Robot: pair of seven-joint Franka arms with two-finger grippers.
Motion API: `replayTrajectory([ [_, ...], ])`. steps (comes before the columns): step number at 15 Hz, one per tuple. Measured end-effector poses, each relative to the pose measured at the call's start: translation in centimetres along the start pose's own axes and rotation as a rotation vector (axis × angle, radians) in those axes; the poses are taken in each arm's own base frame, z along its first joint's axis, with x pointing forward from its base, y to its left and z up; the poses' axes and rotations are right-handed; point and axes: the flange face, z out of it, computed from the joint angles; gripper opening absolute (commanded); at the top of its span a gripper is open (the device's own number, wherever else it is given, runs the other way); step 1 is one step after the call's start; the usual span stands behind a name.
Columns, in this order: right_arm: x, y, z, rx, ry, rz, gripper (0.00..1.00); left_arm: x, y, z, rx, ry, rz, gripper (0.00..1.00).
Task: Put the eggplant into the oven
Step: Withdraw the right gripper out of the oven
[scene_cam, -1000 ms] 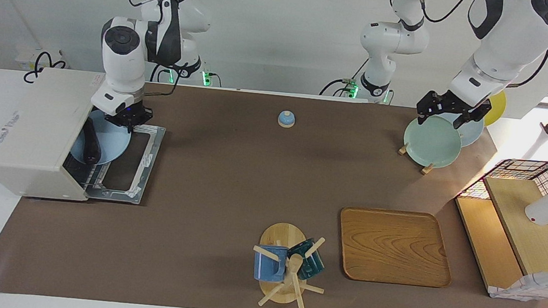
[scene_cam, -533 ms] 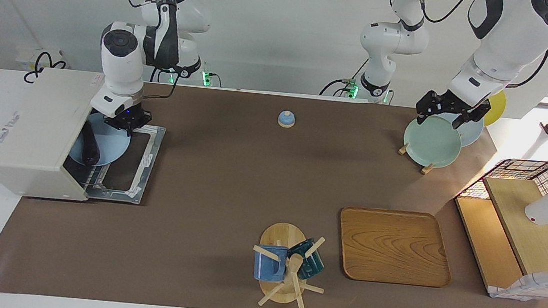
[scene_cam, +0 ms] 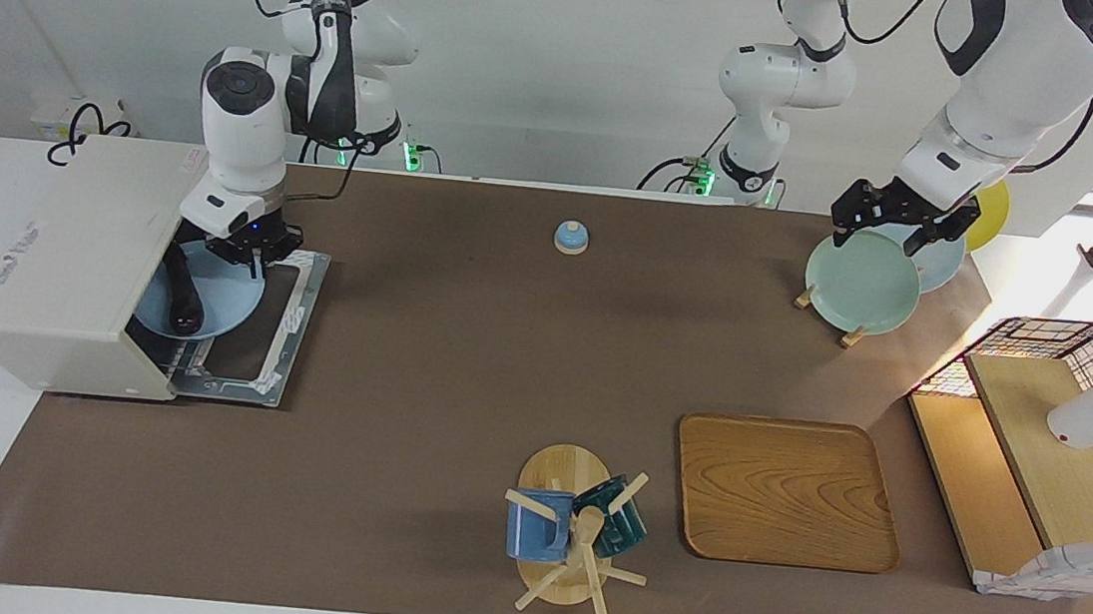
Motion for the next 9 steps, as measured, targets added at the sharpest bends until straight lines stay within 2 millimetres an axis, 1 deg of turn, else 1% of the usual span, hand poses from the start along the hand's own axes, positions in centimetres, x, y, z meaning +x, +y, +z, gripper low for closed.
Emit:
replayTrajectory([
  [1, 0.8, -0.2, -0.7, -0.003, 0.007, -0.009, 0.07, 0.0, 0.0, 0.0, 0.0, 0.0, 0.0, 1.0],
  [2, 1.6, -0.8, -1.5, -0.003, 0.018, -0.023, 0.0, 0.0, 0.0, 0.0, 0.0, 0.0, 0.0, 1.0],
  [4, 3.2, -2.7, -2.4, 0.014, 0.042, -0.04, 0.0, 0.0, 0.0, 0.0, 0.0, 0.0, 0.0, 1.0],
  [5, 3.8, -3.8, -2.2, 0.031, 0.047, -0.024, 0.0, 0.0, 0.0, 0.0, 0.0, 0.0, 0.0, 1.0],
  [6, 4.4, -4.8, -1.6, 0.045, 0.048, 0.005, 0.0, 0.0, 0.0, 0.0, 0.0, 0.0, 0.0, 1.0],
  [7, 5.0, -5.5, -0.5, 0.063, 0.047, 0.041, 0.0, 0.0, 0.0, 0.0, 0.0, 0.0, 0.0, 1.0],
  [9, 6.0, -6.4, 1.7, 0.088, 0.046, 0.076, 0.0, 0.0, 0.0, 0.0, 0.0, 0.0, 0.0, 1.0],
])
